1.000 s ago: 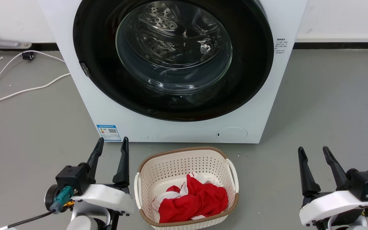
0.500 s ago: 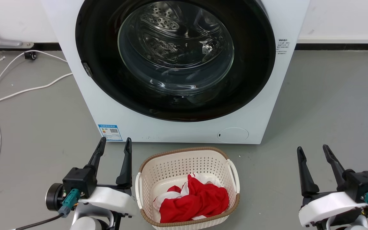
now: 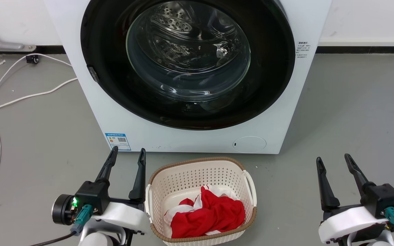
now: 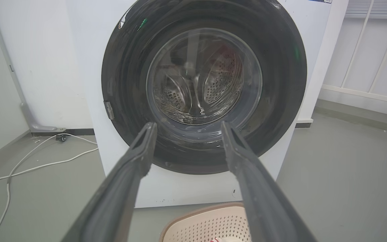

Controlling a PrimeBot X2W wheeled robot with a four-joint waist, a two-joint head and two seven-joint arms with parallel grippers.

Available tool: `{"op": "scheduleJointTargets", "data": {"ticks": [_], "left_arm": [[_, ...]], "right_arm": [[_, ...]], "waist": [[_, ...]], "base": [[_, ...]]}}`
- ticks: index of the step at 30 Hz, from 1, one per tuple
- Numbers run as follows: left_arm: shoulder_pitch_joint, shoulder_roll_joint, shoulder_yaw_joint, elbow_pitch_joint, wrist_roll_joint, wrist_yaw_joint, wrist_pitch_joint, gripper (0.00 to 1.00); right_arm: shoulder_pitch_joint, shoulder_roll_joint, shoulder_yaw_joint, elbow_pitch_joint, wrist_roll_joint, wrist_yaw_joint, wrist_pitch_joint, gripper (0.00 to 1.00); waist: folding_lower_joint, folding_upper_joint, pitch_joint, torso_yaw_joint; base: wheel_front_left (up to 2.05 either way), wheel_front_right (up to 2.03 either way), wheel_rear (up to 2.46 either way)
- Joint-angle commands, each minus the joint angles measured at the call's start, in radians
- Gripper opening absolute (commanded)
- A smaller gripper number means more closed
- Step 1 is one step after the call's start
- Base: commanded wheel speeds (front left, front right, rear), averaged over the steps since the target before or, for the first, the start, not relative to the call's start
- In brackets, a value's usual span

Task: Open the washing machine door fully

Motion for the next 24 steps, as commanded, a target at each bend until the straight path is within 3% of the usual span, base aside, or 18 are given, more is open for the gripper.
{"op": "scheduleJointTargets", "data": {"ticks": [1,7,18,19,20,21,24], "left_arm": [[-0.002,-0.004,0.003,0.001,0.016,0.0,-0.007,1.0],[-0.004,-0.01,0.007,0.005,0.057,-0.003,-0.017,1.0],[-0.006,-0.017,0.022,0.012,0.055,-0.011,-0.018,1.0],[-0.007,-0.018,0.023,0.012,0.056,-0.011,-0.018,1.0],[-0.008,-0.019,0.024,0.012,0.057,-0.011,-0.018,1.0],[-0.008,-0.019,0.025,0.013,0.059,-0.011,-0.018,1.0],[-0.007,-0.021,0.028,0.013,0.063,-0.014,-0.018,1.0]], "right_arm": [[0.007,0.004,0.001,-0.007,-0.015,0.0,-0.008,1.0],[0.011,0.004,0.0,-0.008,-0.048,0.0,-0.016,1.0],[0.009,0.004,-0.004,0.005,-0.009,0.0,-0.015,1.0],[0.01,0.004,-0.008,0.007,0.004,0.0,-0.013,0.94],[0.009,0.004,-0.008,0.009,0.01,0.0,-0.012,0.2],[0.008,0.004,-0.008,0.01,0.025,0.0,-0.014,0.0],[0.007,0.004,-0.011,0.015,0.075,0.0,-0.025,0.0]], "waist": [[-0.0001,0.0,0.0,0.0],[-0.0001,0.0,-0.002,0.001],[-0.0001,0.0,0.0,0.0],[-0.0001,0.0,0.001,0.0],[-0.0001,0.0,0.001,0.0],[-0.0001,0.0,0.001,0.0],[-0.0001,0.0,0.002,0.0]], "base": [[0.0,0.0,0.0],[0.0,0.0,0.0],[0.0,0.0,0.0],[0.0,0.0,0.0],[0.0,0.0,0.0],[0.0,0.0,0.0],[0.0,0.0,0.0]]}}
